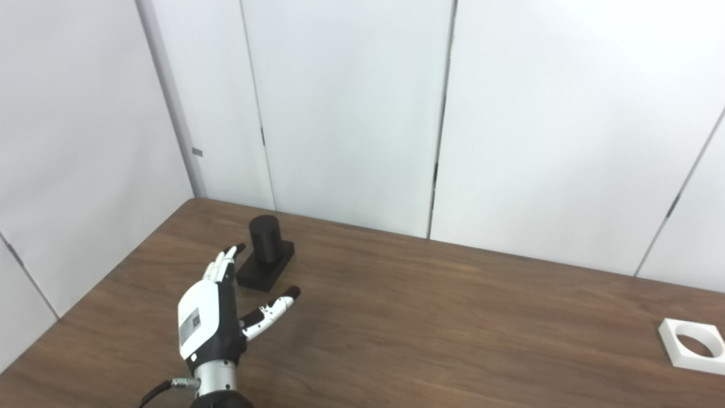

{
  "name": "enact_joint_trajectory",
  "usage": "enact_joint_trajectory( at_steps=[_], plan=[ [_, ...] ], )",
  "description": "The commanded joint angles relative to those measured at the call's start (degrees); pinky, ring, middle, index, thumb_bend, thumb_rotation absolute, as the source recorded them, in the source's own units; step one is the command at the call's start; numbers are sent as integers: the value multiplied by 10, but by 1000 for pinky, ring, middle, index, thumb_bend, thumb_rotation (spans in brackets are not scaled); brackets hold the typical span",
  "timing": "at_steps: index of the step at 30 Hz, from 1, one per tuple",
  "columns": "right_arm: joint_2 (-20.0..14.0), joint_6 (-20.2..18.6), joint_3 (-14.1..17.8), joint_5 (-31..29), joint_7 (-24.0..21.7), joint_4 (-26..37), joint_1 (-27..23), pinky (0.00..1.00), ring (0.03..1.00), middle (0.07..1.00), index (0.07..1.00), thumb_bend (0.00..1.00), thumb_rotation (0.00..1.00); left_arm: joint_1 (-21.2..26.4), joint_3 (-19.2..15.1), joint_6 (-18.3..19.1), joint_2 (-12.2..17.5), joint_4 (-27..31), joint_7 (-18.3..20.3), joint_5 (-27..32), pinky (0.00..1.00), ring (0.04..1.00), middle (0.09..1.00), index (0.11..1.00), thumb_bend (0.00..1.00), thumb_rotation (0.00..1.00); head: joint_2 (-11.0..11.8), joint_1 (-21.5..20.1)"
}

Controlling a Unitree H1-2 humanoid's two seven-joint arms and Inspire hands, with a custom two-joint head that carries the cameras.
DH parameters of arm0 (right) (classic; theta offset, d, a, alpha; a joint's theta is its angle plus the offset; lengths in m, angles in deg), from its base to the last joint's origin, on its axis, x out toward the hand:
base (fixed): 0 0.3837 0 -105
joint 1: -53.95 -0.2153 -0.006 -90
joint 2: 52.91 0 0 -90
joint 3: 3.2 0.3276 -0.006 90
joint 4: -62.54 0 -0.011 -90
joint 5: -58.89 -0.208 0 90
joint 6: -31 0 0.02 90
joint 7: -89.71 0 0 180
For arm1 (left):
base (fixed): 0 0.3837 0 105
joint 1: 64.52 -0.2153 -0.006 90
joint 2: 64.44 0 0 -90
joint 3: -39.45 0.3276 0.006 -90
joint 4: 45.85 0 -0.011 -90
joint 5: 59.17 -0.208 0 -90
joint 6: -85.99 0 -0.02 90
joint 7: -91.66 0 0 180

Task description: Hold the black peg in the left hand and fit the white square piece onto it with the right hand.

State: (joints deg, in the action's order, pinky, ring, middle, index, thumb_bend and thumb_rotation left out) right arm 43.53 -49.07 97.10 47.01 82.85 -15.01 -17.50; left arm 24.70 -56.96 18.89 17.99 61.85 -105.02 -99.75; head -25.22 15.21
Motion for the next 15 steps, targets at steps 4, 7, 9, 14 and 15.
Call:
enact_joint_trajectory(
  at_steps=[4, 7, 9, 14, 15],
  plan=[
    [15, 8, -5, 1, 6, -1, 12, 987, 962, 946, 945, 672, 965, 38, -1, 7, 25, -33, -3, -23, 807, 925, 929, 865, 908, 545, -2, 0],
    [17, 5, -6, -2, 6, 3, 14, 996, 966, 949, 948, 681, 957, 53, 0, 16, 32, -53, -3, -28, 825, 927, 925, 859, 918, 563, -2, -1],
    [18, 5, -7, -2, 6, 4, 14, 993, 963, 947, 945, 694, 950, 60, -1, 23, 35, -64, -3, -30, 845, 935, 925, 861, 917, 572, -2, -2],
    [18, 9, -8, -6, 3, 4, 16, 987, 959, 940, 942, 707, 939, 83, -10, 40, 38, -107, -4, -48, 856, 938, 922, 858, 931, 596, -3, -2],
    [18, 10, -8, -7, 2, 4, 16, 985, 958, 939, 942, 705, 940, 85, -11, 40, 39, -112, -5, -51, 876, 939, 922, 857, 931, 601, -3, -2]
  ],
)
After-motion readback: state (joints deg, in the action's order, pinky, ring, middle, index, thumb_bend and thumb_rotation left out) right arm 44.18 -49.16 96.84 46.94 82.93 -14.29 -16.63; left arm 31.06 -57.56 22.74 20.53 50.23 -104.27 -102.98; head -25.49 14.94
